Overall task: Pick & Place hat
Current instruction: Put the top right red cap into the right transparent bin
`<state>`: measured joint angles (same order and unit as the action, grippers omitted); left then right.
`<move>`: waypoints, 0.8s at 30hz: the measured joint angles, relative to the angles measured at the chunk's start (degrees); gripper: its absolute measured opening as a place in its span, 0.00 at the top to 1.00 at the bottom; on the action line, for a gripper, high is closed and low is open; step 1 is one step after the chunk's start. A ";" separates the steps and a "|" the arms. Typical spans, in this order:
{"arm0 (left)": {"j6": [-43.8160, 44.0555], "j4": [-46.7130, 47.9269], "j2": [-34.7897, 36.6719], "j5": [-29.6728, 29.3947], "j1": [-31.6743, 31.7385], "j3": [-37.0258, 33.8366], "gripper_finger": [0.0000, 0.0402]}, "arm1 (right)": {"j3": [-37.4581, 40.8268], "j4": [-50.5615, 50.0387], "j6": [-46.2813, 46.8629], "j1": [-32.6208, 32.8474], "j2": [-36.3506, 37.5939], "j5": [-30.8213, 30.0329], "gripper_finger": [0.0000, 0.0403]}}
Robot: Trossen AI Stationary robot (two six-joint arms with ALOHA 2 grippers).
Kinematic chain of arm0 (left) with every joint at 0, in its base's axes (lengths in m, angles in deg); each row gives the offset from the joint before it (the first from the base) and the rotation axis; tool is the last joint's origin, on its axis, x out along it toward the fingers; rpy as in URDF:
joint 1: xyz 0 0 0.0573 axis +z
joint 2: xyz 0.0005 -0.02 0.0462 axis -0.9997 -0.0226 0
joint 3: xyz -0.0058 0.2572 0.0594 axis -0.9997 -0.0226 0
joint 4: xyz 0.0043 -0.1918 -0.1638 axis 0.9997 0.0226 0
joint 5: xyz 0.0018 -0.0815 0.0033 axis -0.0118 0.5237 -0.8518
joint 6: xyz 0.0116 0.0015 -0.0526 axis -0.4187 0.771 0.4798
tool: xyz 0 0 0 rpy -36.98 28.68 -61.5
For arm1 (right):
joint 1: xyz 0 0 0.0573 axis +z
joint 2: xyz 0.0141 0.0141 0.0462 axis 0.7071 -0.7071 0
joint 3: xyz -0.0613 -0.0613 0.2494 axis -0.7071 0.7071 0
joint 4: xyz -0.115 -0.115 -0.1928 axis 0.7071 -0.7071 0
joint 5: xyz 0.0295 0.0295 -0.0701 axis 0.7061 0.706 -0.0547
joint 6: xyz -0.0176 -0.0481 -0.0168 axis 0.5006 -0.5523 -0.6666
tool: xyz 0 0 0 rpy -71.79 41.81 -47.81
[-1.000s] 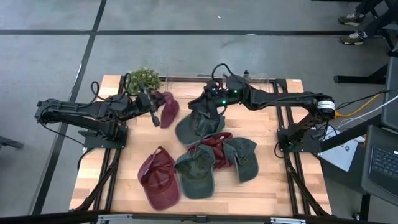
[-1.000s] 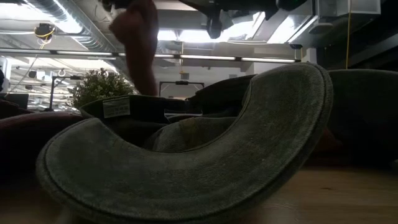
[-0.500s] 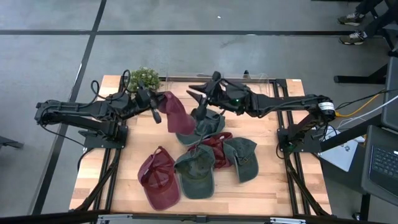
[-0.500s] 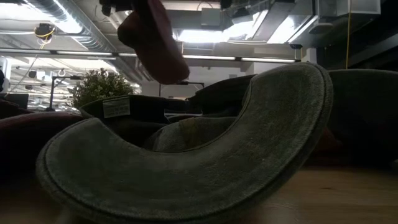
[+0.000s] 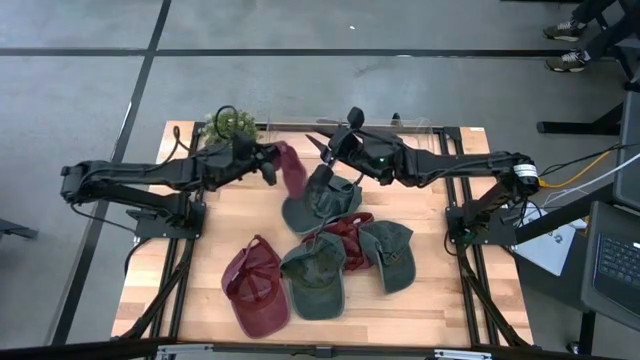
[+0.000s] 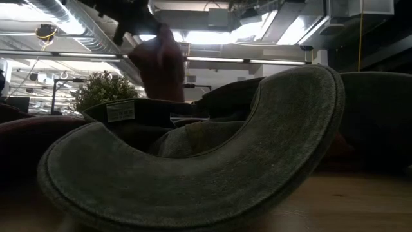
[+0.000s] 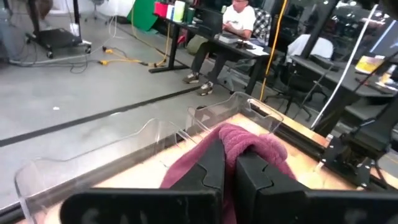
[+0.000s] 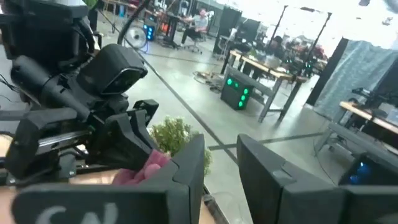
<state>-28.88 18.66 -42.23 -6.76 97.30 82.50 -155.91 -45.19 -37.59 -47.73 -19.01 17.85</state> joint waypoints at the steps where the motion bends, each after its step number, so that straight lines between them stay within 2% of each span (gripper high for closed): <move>1: 0.00 0.08 -0.70 0.07 0.26 0.50 0.99 | 0.00 -0.78 0.37 -0.27 0.00 0.00 0.77; 4: -0.04 0.27 -2.59 -0.10 0.68 2.89 0.99 | 0.00 -3.65 3.28 -1.02 -0.02 0.85 0.77; 9: -3.35 5.46 -5.57 -0.88 1.70 7.77 0.99 | 0.00 -7.89 7.36 -2.13 -0.27 10.03 0.71; 19: -3.65 11.67 -9.00 0.06 3.02 12.73 0.99 | 0.00 -8.57 8.66 -2.65 -1.11 10.38 0.46; 24: -3.65 12.17 -9.05 0.11 3.05 13.03 0.99 | 0.00 -8.64 11.89 -2.72 -1.11 10.34 0.40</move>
<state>-32.53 30.83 -51.28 -6.65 100.34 95.53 -155.91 -53.83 -25.69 -50.45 -20.13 28.19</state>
